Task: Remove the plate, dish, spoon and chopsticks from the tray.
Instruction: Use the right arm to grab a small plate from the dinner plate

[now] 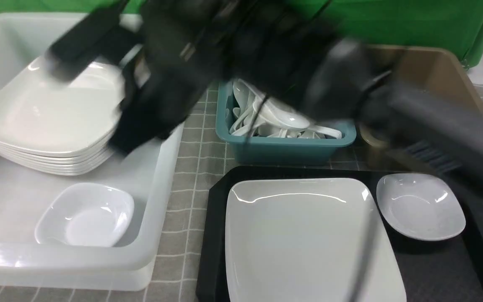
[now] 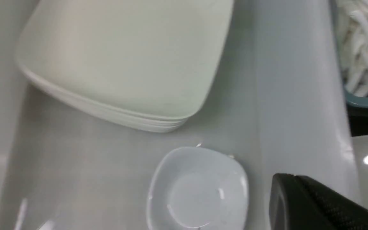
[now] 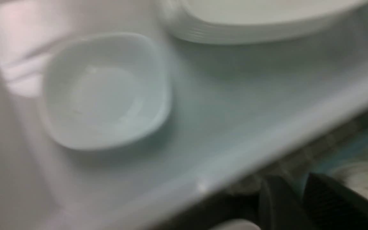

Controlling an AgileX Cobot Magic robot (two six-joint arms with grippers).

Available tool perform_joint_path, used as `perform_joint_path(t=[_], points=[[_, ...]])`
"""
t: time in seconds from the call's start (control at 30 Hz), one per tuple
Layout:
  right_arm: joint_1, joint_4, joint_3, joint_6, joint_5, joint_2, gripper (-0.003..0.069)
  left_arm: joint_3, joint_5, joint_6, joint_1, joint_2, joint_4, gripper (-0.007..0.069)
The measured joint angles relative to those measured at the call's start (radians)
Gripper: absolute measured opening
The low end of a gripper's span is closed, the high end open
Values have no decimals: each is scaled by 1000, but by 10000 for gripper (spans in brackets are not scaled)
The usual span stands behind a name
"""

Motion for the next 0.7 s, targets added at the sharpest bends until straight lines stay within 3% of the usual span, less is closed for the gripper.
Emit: perform_joint_path(t=[0.1,0.27,0.47,0.63,0.7], points=[[-63,-58,8,10,95,-90,48,0,-12,12,-115,0,-8,3],[-219,-7,171,2,99,-308,29,0,-48,18,-387,8,18,3],[-421,19,657,-14,87,-553,33,0,-67,-39,-678,101,88,3],[-525,23,1029,-3,-76,-626,103,0,-71,-64,-812,215,128,3],[-548,24,1166,-9,-176,-620,191,0,-77,-66,-844,260,127,3]])
